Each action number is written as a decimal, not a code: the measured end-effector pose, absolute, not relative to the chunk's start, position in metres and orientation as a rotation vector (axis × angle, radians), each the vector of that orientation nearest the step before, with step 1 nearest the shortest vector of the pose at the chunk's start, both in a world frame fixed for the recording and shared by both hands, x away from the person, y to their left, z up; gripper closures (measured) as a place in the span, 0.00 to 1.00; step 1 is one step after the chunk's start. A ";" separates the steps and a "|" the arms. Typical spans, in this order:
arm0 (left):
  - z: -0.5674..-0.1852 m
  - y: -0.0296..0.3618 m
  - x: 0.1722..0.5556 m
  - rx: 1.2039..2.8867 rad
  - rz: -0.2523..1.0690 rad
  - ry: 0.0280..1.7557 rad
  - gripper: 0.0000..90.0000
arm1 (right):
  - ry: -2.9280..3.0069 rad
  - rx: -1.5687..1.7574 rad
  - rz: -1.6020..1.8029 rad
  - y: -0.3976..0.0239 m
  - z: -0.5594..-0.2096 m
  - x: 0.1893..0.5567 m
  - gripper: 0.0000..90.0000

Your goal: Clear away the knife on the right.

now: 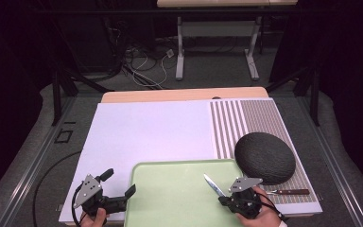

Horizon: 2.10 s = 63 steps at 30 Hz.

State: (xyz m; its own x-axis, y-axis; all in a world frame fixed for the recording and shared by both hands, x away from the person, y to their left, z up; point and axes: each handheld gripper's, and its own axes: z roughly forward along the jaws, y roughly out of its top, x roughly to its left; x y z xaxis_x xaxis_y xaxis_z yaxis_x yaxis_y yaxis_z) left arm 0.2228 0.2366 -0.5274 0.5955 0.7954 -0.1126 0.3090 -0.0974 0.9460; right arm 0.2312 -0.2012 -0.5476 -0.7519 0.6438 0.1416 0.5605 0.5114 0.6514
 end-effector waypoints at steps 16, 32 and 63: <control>-0.527 0.237 0.223 1.675 0.528 0.923 0.00 | 2.574 1.149 1.052 -0.215 -0.548 0.240 1.00; -0.527 0.237 0.222 1.676 0.529 0.921 0.00 | 2.518 1.306 1.035 -0.238 -0.548 0.246 1.00; -0.527 0.238 0.222 1.677 0.533 0.920 0.00 | 2.515 1.272 1.114 -0.239 -0.540 0.237 0.94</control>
State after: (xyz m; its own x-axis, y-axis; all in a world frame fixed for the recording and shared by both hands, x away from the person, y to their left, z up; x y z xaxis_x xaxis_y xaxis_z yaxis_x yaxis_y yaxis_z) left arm 0.2221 0.2375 -0.5270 0.5976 0.7947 -0.1066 0.3037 -0.1013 0.9474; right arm 0.2369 -0.2393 -0.5401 -0.6427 0.7352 0.2155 0.6536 0.3794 0.6549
